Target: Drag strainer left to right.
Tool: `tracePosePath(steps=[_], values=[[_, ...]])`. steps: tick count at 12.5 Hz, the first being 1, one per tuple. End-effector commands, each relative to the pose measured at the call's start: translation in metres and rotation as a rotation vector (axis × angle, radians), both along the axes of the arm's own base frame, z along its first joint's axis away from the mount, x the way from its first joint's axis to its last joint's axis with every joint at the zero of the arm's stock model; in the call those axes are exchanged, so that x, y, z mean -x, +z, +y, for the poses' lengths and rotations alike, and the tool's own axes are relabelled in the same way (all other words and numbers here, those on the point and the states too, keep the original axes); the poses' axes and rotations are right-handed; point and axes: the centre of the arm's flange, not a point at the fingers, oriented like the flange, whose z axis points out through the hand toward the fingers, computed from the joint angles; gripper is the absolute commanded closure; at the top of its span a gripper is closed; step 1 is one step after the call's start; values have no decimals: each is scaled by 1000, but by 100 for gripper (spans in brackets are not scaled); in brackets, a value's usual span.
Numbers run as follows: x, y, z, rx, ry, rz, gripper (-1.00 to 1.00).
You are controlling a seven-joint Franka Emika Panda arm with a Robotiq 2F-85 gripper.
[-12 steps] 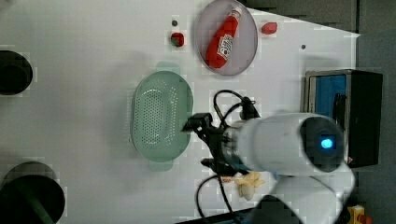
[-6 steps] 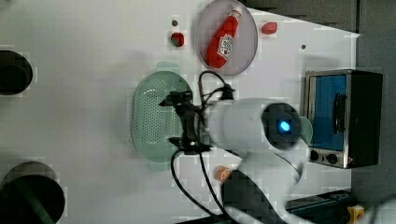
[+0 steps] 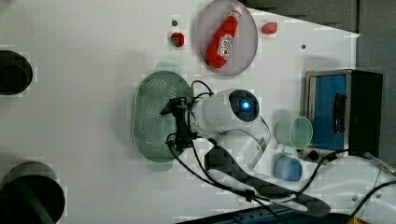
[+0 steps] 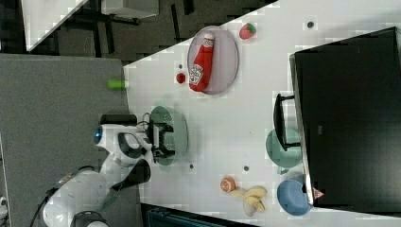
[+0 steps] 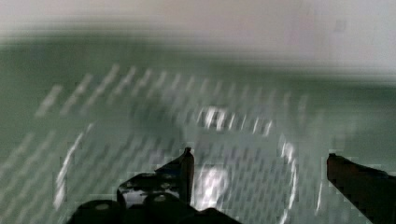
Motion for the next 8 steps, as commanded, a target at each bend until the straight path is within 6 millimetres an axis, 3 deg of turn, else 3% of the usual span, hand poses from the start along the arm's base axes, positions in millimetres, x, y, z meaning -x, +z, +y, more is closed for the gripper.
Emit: tracePosePath(steps=[1,5,8], values=[[-11,24,-13,10,-40,-95,-100],[-5,14,-40,28,-59,-98,-100],[1,23,-67,33,-68,-119,-100]])
